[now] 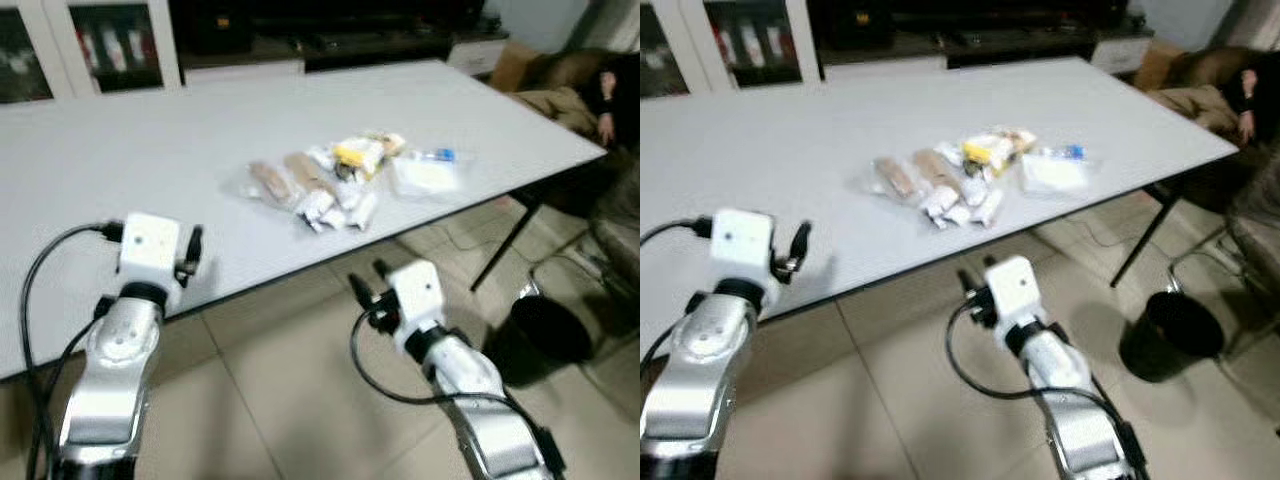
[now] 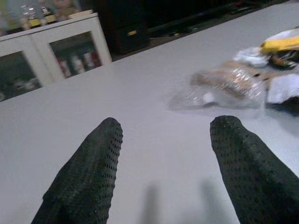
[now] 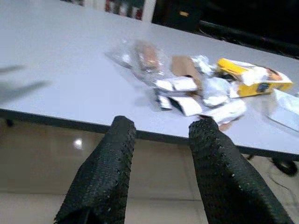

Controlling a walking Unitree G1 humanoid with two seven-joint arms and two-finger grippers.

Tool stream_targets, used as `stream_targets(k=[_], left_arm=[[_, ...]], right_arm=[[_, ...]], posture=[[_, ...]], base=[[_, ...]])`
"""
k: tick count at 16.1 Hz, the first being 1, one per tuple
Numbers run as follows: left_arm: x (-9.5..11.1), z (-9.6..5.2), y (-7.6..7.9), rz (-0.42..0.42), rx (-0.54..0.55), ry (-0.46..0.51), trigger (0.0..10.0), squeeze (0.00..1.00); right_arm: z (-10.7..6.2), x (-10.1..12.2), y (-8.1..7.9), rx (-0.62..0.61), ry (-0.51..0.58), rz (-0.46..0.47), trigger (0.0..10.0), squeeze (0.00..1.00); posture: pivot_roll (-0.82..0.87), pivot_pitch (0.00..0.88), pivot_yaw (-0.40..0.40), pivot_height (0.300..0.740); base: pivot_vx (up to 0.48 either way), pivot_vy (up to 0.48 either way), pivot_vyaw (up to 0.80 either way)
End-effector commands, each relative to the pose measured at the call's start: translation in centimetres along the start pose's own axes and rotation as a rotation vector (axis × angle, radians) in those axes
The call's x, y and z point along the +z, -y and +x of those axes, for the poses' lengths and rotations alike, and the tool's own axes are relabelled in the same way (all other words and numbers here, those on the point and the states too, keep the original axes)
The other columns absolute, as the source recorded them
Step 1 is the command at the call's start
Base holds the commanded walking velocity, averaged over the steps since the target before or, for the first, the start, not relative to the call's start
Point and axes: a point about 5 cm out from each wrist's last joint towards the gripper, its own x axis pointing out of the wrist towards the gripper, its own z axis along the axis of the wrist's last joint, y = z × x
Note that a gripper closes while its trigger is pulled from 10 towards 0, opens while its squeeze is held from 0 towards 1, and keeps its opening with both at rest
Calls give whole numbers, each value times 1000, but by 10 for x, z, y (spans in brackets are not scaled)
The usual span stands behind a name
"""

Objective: Picking trash to rubbish bin

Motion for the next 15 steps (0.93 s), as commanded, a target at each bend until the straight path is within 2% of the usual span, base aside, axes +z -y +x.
stream_targets(k=[1,5,9,15], left_arm=[[7,5,15,-21,-75,27,10000,0],[8,18,22,-81,-122,29,10000,0],[4,24,31,-97,-184,11,10000,0],[4,38,40,-84,-255,16,10000,0]], right_arm=[[-7,-4,13,-66,-14,-24,10000,0],[-11,3,19,-118,12,-18,10000,0],[-14,4,27,-164,19,-26,10000,0],[-20,2,23,-167,7,-28,10000,0]], posture=[[-46,0,-48,740],[-67,0,-37,740],[-82,0,-30,740],[-111,0,-23,740]], base=[[311,0,0],[312,0,0],[308,0,0],[320,0,0]])
